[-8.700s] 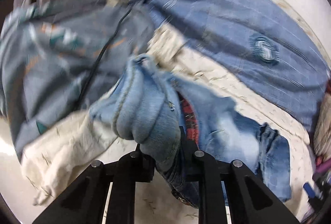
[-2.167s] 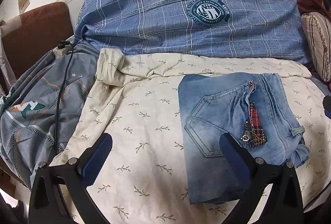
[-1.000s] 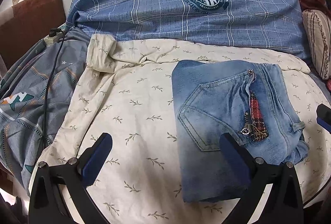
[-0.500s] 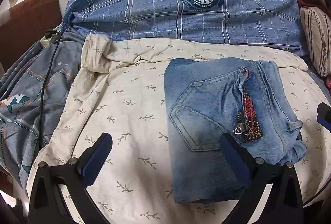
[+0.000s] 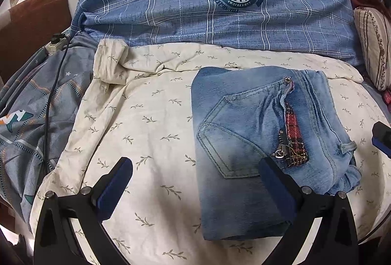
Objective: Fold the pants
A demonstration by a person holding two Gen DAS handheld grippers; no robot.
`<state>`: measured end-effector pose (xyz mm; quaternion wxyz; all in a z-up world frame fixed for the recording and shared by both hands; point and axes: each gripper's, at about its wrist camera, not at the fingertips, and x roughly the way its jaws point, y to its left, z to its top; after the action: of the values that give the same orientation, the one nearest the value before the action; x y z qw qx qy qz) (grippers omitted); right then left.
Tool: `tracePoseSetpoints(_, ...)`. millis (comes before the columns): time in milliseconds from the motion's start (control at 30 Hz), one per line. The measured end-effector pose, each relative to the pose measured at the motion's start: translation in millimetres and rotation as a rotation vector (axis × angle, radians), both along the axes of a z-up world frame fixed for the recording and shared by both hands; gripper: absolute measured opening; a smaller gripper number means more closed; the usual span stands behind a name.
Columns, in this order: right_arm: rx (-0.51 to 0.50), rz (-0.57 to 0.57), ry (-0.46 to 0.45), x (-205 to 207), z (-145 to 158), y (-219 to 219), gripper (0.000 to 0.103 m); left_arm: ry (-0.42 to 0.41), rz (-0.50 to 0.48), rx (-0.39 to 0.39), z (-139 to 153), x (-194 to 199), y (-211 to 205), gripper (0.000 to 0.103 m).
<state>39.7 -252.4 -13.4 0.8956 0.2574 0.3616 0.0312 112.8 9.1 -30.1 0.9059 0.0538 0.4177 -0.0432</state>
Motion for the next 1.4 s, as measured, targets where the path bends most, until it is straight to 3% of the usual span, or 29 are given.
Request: tracePoseSetpoints(1400,0.006,0.018,0.033,4.5,-5.4,5.8,0.076,0.040,-0.006,-0.021,-5.6,2.4,-0.6,0.103)
